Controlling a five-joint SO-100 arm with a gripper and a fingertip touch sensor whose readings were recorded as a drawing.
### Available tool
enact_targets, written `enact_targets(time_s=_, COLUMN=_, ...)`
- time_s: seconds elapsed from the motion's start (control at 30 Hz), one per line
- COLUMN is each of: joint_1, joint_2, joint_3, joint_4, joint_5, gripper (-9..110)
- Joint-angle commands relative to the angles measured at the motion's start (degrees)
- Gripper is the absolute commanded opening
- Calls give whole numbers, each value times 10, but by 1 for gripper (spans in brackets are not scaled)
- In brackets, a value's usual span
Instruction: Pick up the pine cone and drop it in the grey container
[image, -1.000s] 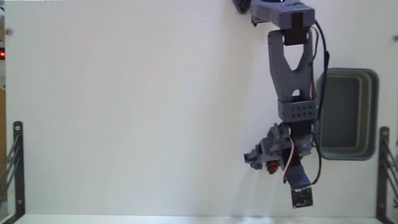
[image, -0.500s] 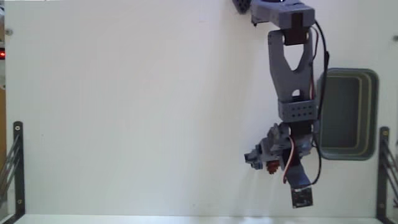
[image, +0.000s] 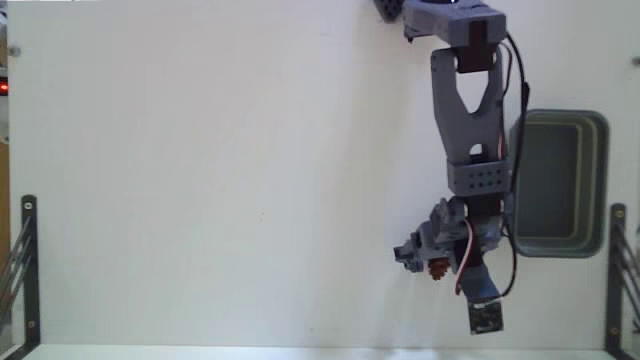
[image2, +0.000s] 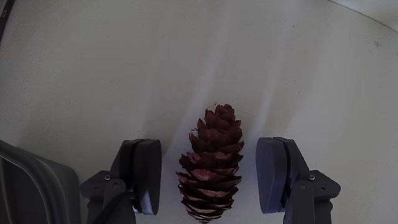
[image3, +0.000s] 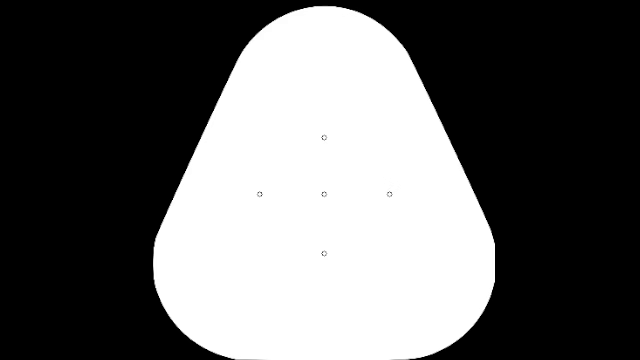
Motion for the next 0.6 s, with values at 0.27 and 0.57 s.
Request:
enact_targets(time_s=0.27, joint_1=-9, joint_2=25, joint_3=-3, joint_4=-10, joint_5=3, gripper=89)
enact_targets(time_s=0.57, joint_1=-9, joint_2=25, joint_3=-3, joint_4=-10, joint_5=3, gripper=86)
